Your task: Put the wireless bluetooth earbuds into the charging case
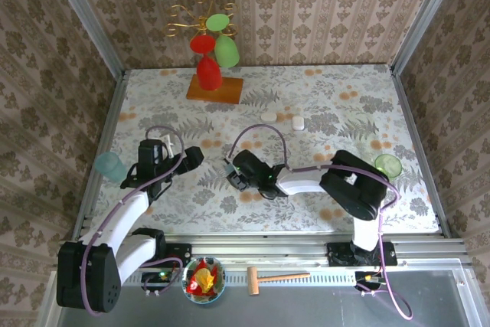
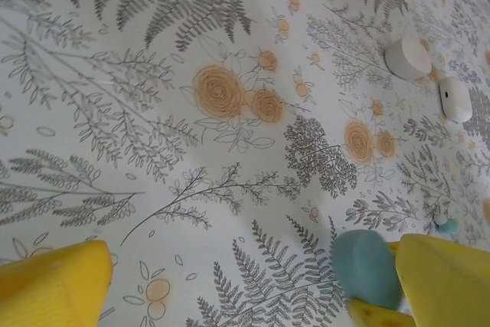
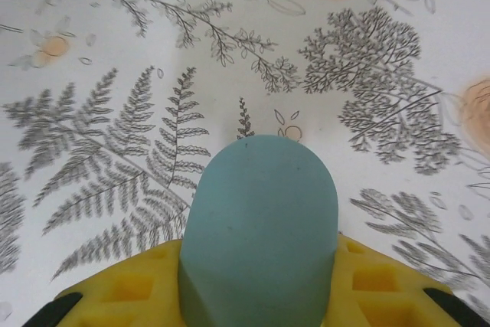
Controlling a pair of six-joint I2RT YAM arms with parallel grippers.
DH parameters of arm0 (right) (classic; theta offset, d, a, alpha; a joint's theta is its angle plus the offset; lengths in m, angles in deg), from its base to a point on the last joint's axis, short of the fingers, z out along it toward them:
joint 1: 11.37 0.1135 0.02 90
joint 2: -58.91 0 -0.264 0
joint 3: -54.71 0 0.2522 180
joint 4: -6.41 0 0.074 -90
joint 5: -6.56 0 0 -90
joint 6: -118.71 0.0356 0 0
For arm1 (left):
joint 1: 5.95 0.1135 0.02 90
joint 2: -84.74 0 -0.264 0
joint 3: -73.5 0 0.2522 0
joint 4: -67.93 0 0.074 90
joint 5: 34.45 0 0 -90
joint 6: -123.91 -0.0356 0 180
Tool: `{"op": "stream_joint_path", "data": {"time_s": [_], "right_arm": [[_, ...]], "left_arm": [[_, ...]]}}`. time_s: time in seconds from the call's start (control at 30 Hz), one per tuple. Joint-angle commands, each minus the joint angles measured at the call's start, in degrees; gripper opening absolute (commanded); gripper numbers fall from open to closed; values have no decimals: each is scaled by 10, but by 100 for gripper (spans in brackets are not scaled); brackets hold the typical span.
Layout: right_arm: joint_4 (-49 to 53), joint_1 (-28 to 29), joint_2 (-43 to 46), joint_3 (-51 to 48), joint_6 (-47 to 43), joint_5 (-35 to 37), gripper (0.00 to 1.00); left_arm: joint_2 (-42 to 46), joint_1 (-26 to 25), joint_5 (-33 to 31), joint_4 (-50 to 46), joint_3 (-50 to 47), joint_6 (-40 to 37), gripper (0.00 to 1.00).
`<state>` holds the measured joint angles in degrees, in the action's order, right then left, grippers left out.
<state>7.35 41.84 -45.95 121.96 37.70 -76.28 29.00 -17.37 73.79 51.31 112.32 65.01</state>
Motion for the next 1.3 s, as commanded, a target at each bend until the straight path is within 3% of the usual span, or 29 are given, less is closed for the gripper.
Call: {"op": "stream_joint_path", "data": {"time_s": [0.0, 0.3, 0.43, 0.57, 0.6, 0.73, 1.0, 1.27], "right_arm": [[27, -29, 70, -16, -55, -89, 28], [197, -145, 230, -12, -170, -328, 29], [294, -180, 285, 14, -228, -371, 29], [363, -202, 318, 40, -268, -393, 29], [381, -205, 324, 47, -276, -401, 29], [431, -208, 336, 79, -300, -444, 27], [482, -208, 327, 129, -324, -553, 25], [496, -208, 314, 135, -336, -569, 23]], "left_arm": [[7, -20, 9, 52, -10, -54, 98], [-16, -110, 32, 212, -15, -174, 100], [-21, -143, 85, 262, -24, -261, 100], [-45, -143, 175, 387, -52, -262, 98], [-50, -166, 207, 412, -54, -265, 98], [-76, -198, 284, 430, -41, -309, 99], [-135, -244, 387, 463, 23, -287, 94], [-159, -258, 425, 541, 46, -200, 78]]}}
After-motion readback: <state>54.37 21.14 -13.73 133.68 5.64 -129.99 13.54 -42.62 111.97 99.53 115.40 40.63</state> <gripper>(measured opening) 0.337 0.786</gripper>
